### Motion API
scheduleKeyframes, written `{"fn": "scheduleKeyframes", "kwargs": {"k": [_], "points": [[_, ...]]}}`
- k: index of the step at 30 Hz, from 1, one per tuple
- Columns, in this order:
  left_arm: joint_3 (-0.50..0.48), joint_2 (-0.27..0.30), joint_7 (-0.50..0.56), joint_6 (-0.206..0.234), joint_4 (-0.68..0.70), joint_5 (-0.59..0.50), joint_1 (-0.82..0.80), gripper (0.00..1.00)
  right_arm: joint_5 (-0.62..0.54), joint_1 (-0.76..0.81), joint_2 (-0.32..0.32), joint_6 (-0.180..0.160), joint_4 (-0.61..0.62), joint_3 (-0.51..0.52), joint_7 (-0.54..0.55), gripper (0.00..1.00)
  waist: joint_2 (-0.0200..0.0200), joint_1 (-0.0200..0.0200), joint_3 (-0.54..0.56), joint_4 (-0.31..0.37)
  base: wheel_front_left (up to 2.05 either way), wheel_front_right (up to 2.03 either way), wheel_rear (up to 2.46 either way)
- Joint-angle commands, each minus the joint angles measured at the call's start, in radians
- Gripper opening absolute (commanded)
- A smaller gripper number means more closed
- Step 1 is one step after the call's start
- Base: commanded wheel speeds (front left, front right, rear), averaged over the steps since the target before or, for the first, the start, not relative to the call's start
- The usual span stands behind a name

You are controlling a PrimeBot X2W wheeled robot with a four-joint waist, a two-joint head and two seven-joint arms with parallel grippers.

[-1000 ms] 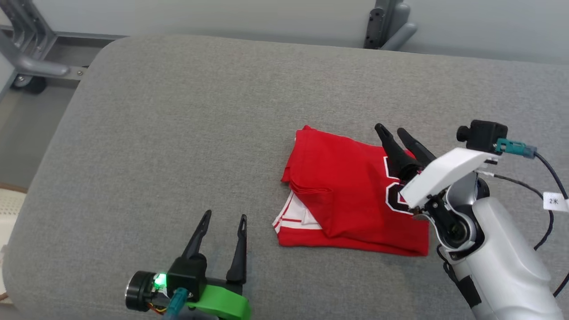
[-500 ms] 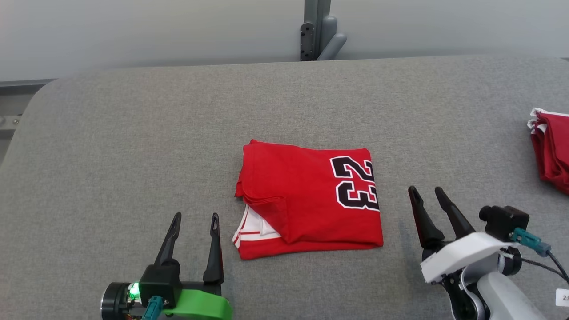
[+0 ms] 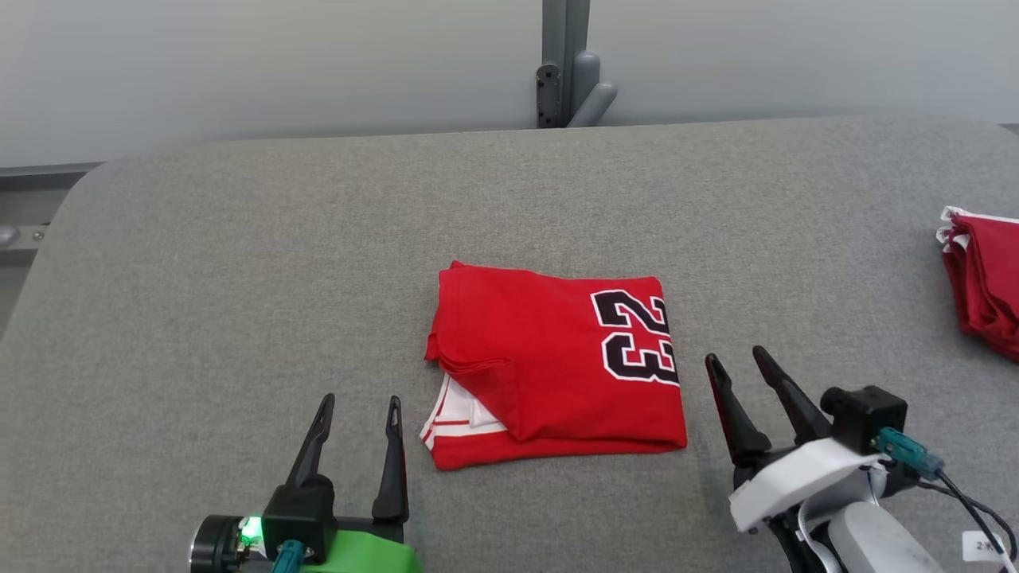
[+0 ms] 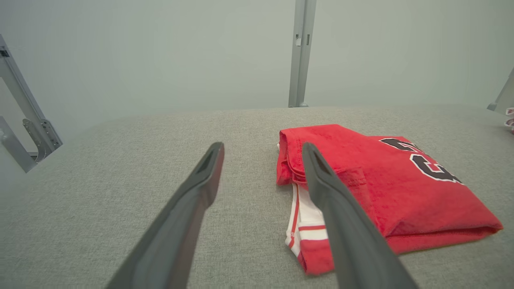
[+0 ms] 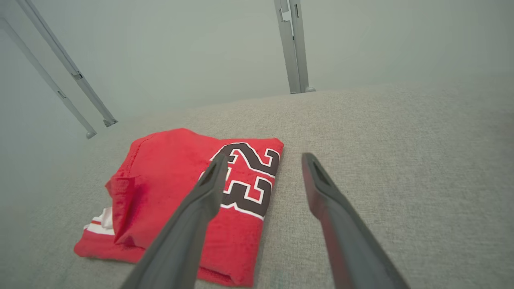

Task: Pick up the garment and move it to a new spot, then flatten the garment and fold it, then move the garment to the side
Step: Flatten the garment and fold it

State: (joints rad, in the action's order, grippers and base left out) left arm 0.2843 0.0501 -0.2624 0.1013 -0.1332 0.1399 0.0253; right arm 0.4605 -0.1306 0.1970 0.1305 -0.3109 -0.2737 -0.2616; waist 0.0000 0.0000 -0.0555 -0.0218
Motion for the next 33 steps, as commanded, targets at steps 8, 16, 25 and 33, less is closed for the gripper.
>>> {"fn": "scheduleKeyframes", "kwargs": {"k": [8, 16, 25, 33], "points": [[0.04, 0.001, -0.002, -0.001, -0.011, 0.012, -0.015, 1.0, -0.089, -0.168, -0.006, 0.0, -0.135, -0.181, -0.004, 0.0, 0.0, 0.0, -0.014, -0.12, 0.0, 0.0, 0.0], [0.061, 0.001, -0.002, 0.001, -0.016, 0.021, -0.037, 1.0, -0.091, -0.311, -0.022, 0.0, -0.363, -0.322, -0.003, 0.0, 0.0, 0.0, -0.039, -0.206, 0.0, 0.0, 0.0], [0.078, 0.001, -0.002, 0.004, -0.017, 0.031, -0.062, 1.0, -0.039, -0.385, -0.044, 0.0, -0.459, -0.422, -0.004, 0.0, 0.0, 0.0, -0.082, -0.25, 0.0, 0.0, 0.0], [0.077, 0.001, -0.002, 0.012, -0.019, 0.034, -0.057, 1.0, 0.04, -0.354, -0.047, 0.0, -0.403, -0.548, -0.004, 0.0, 0.0, 0.0, -0.076, -0.239, 0.0, 0.0, 0.0]]}}
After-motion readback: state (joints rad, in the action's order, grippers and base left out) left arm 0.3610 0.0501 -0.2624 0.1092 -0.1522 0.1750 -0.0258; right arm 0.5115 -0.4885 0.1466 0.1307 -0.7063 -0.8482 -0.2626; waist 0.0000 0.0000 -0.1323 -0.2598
